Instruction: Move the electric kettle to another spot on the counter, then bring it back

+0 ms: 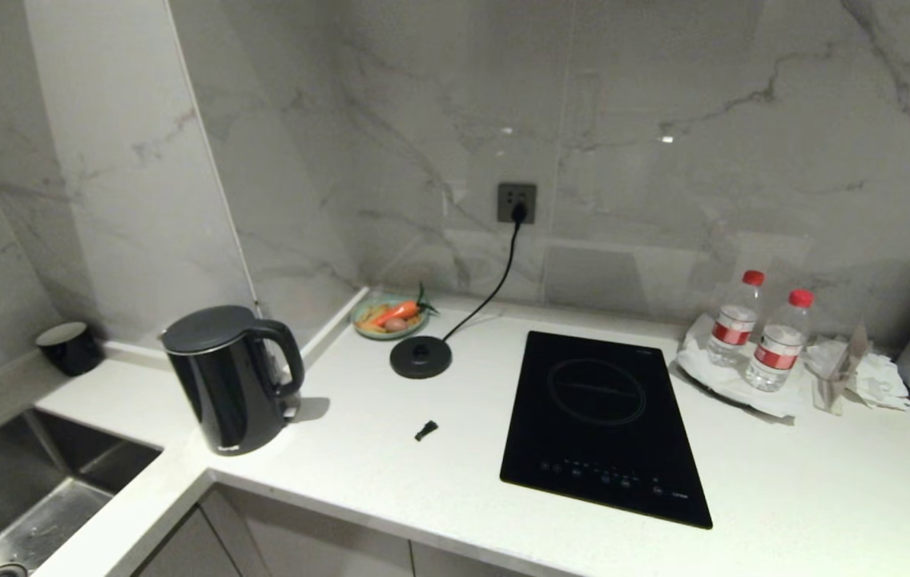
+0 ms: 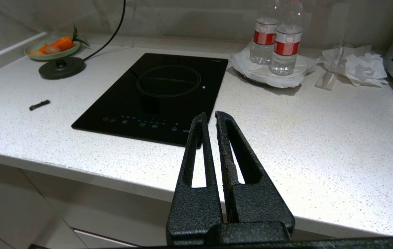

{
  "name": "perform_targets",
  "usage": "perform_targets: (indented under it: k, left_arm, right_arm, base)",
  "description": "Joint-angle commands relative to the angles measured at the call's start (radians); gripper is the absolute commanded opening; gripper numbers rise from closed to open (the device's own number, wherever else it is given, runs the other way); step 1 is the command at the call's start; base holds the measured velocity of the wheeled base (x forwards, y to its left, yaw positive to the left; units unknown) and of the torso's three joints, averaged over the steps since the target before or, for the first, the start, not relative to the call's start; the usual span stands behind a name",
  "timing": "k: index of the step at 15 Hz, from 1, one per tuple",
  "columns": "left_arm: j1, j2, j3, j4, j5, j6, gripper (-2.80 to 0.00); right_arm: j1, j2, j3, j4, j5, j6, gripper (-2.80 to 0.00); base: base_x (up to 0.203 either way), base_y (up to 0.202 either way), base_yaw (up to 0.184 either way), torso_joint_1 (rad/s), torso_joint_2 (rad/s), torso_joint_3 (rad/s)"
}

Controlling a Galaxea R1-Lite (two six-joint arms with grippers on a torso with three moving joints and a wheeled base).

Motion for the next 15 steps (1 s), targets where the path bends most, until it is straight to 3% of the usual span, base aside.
perform_targets:
  k: [1, 11, 15]
  left_arm:
    - [0.000, 0.001, 0.000, 0.002, -0.003, 0.001, -2.80]
    - [0.000, 0.001, 0.000, 0.002, -0.003, 0.001, -2.80]
    - [0.000, 0.001, 0.000, 0.002, -0.003, 0.001, -2.80]
  right_arm:
    - [0.000, 0.000, 0.000, 0.000, 0.000, 0.000, -2.80]
    - [0.000, 0.000, 0.000, 0.000, 0.000, 0.000, -2.80]
    - [0.000, 0.000, 0.000, -0.001, 0.000, 0.000, -2.80]
  base:
    - [0.000, 0.000, 0.000, 0.000, 0.00, 0.000]
    - [0.000, 0.000, 0.000, 0.000, 0.00, 0.000]
    - [-0.001, -0.009, 0.154, 0.003, 0.00, 0.002]
